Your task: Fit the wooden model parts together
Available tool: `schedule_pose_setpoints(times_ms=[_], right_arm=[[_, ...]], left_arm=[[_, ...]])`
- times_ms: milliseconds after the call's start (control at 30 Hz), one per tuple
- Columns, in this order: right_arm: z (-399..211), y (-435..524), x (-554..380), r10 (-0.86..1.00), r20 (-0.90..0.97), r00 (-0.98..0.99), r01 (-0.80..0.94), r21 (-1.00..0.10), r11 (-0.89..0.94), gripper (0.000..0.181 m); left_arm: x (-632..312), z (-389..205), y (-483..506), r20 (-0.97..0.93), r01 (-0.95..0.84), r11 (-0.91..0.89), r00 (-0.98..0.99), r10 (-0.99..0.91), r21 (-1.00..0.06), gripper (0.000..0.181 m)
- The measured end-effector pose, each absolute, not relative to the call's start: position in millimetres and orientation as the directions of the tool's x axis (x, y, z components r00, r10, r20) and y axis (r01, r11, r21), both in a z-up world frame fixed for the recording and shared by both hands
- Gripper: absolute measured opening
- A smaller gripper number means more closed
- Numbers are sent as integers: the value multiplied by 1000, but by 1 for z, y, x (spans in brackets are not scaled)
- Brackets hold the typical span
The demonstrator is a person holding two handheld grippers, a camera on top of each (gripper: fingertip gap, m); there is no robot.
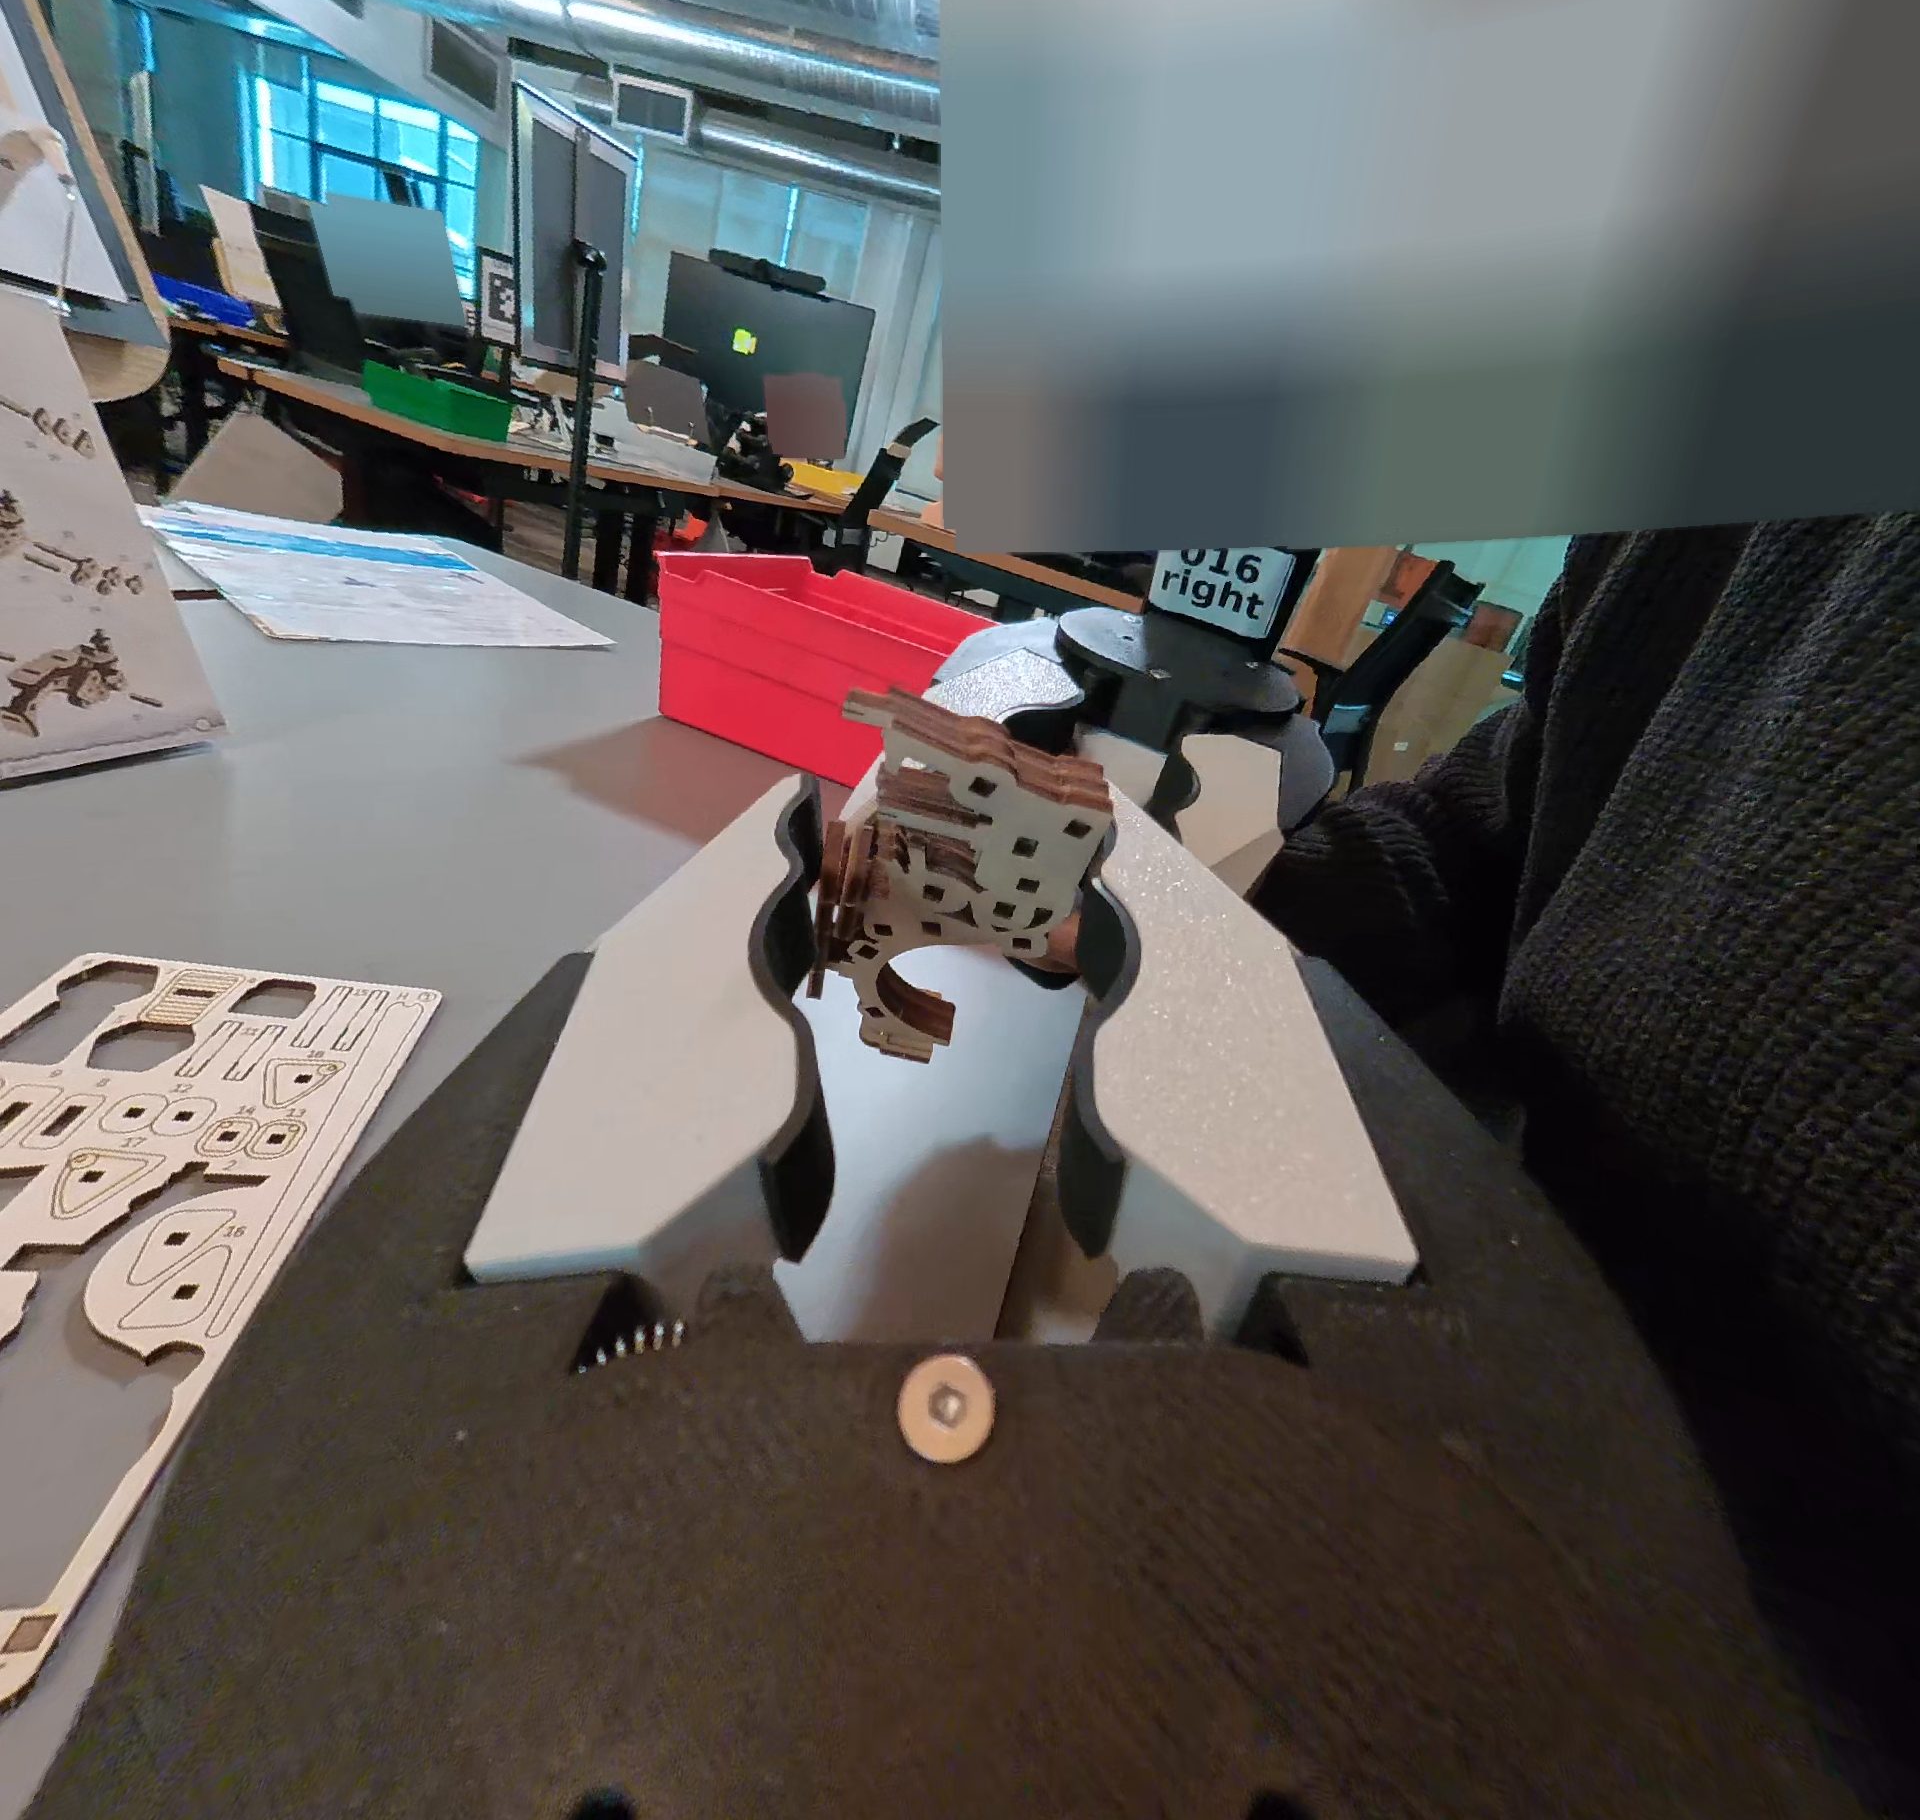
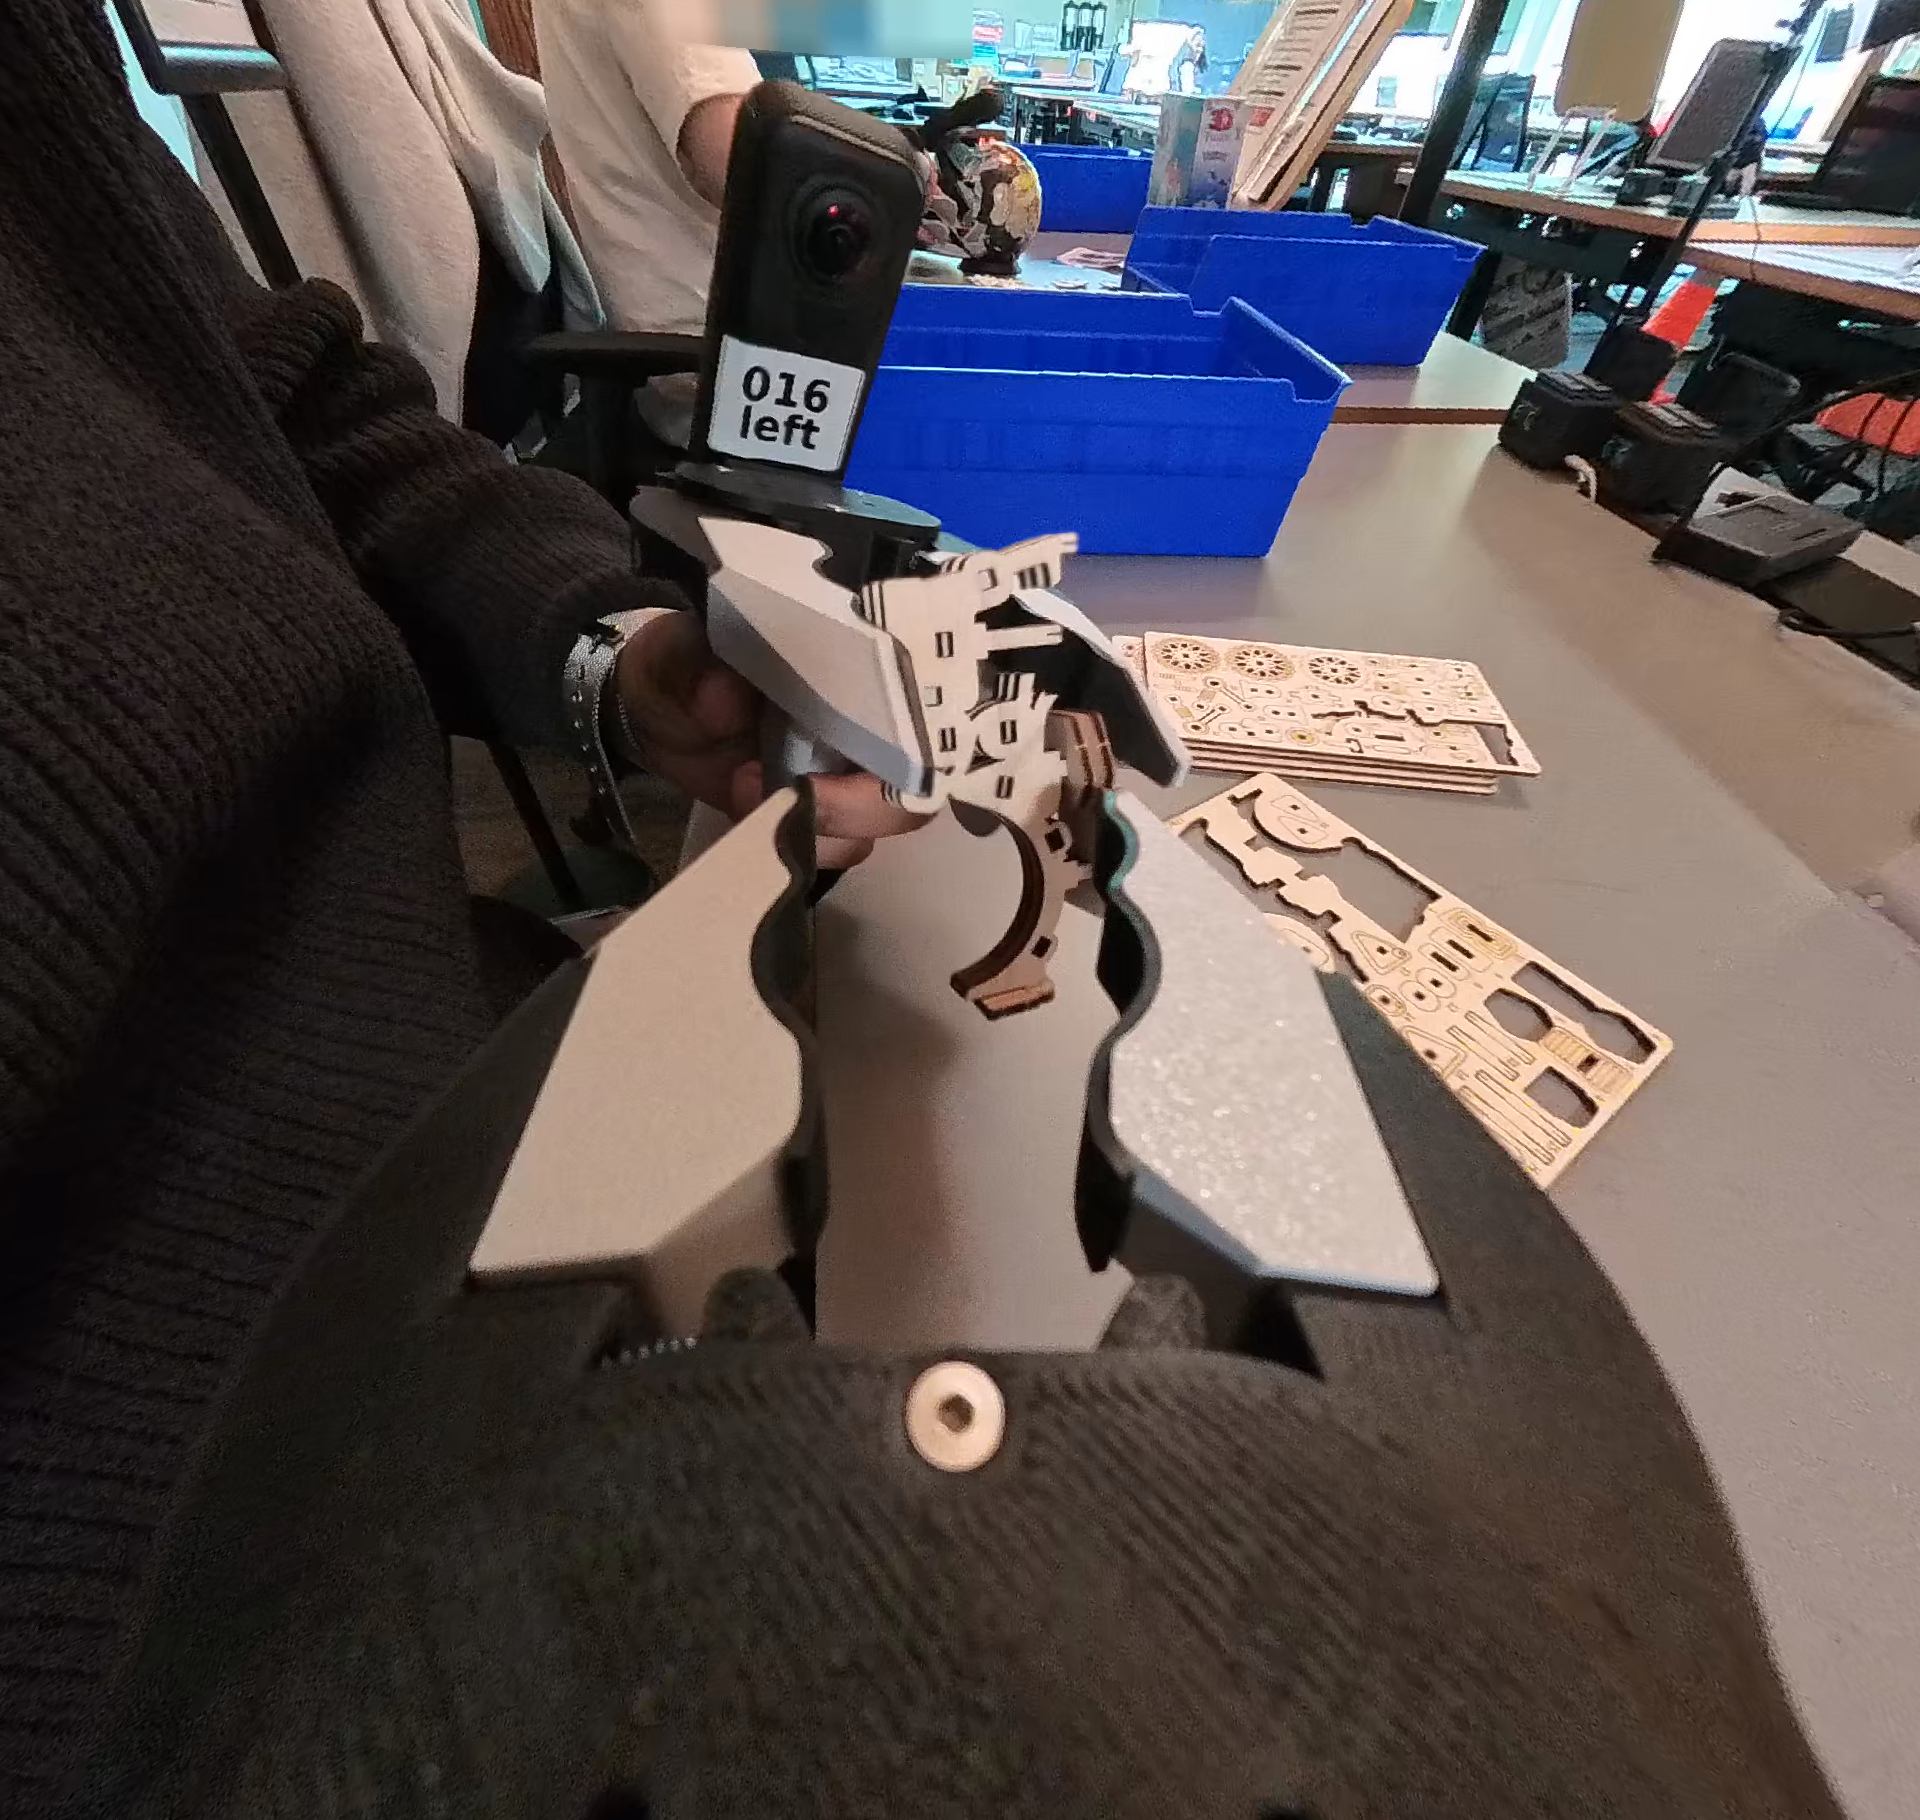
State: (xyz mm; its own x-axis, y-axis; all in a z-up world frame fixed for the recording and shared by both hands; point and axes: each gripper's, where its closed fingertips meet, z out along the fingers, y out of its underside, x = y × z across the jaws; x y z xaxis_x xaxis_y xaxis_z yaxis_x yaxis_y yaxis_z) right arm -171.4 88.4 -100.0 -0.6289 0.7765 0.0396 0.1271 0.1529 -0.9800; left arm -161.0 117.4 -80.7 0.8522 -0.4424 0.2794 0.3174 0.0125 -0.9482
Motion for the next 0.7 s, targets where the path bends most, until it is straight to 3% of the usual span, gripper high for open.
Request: schedule_pose_setpoints(times_ms=[633, 700], right_arm=[[-102, 85, -168, 766, 69, -639, 113, -977, 183, 45], [-111, 77, -165, 732, 99, -674, 119, -963, 240, 26]], left_arm=[[-153, -84, 119, 234, 265, 13, 872, -430, -964, 46], [-144, -86, 119, 229, 252, -10, 860, -455, -968, 32]])
